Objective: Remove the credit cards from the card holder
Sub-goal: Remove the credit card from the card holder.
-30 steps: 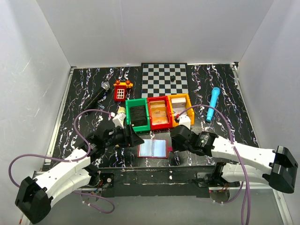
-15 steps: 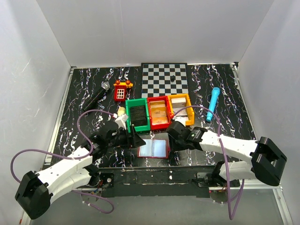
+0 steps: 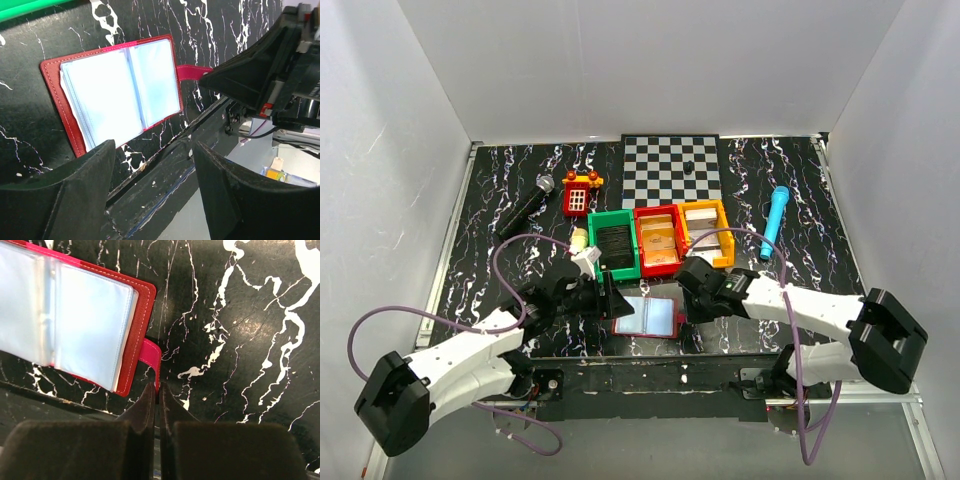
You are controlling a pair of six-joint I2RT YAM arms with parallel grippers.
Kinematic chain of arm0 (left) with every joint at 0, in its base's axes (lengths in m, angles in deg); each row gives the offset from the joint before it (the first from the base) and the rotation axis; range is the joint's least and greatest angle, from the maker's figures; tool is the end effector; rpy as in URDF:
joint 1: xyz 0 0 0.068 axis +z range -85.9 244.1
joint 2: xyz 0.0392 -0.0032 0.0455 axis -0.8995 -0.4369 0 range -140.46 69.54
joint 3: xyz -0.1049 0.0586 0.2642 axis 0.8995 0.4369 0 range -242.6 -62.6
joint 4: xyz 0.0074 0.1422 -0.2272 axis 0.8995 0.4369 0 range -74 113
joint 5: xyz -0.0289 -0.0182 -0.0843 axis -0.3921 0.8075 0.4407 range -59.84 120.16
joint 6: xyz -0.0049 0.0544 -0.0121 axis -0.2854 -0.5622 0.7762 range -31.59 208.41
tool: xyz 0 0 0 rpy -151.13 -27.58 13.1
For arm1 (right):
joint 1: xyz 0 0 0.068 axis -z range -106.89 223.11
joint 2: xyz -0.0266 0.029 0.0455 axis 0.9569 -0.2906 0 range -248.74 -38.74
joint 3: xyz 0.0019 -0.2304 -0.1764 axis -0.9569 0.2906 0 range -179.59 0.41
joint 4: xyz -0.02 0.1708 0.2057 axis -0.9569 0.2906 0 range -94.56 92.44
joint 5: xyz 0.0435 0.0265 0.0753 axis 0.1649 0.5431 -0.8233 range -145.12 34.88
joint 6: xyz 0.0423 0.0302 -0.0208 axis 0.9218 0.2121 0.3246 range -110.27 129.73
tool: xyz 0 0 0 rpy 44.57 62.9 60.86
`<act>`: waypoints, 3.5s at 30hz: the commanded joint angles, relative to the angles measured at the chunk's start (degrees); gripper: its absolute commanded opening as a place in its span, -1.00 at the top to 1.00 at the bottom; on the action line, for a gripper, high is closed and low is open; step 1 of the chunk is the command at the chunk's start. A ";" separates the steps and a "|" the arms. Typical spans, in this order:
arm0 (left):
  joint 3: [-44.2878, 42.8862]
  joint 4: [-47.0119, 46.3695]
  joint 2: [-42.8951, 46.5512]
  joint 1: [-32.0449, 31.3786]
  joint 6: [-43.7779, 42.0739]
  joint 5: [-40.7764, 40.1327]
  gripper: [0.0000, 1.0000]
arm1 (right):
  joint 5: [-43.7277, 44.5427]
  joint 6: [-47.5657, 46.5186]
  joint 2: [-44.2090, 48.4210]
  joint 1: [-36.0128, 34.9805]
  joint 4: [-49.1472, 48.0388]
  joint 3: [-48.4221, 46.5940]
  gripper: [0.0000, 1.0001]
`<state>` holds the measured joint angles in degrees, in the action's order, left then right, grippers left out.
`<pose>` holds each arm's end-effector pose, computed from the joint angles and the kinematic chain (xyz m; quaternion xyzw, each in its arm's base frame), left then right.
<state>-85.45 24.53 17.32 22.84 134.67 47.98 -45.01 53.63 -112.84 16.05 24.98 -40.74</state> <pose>0.1303 -0.1301 0.1970 0.0292 0.8897 -0.4005 0.2170 0.1355 0.1966 0.1984 -0.0901 0.9636 0.1282 0.2167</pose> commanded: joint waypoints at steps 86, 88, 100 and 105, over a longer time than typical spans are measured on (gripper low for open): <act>-20.66 -7.66 -32.78 -17.02 -13.74 6.79 -0.14 | -2.20 0.66 12.05 -1.83 0.52 6.25 0.97; -18.64 -8.18 -28.65 -16.93 -12.43 3.81 -0.20 | -2.29 0.92 12.49 -1.57 0.43 6.69 0.97; -8.70 -1.87 -15.52 -13.60 -2.93 -12.55 -0.43 | -3.78 0.66 12.06 -0.77 -0.36 7.57 0.97; -10.02 0.69 -19.66 -13.15 -3.55 -14.22 -0.47 | -3.87 0.57 12.41 -0.77 -0.36 7.57 0.97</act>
<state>-94.41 20.75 -0.65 9.36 130.47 37.77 -48.27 53.76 -101.33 15.09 25.30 -33.42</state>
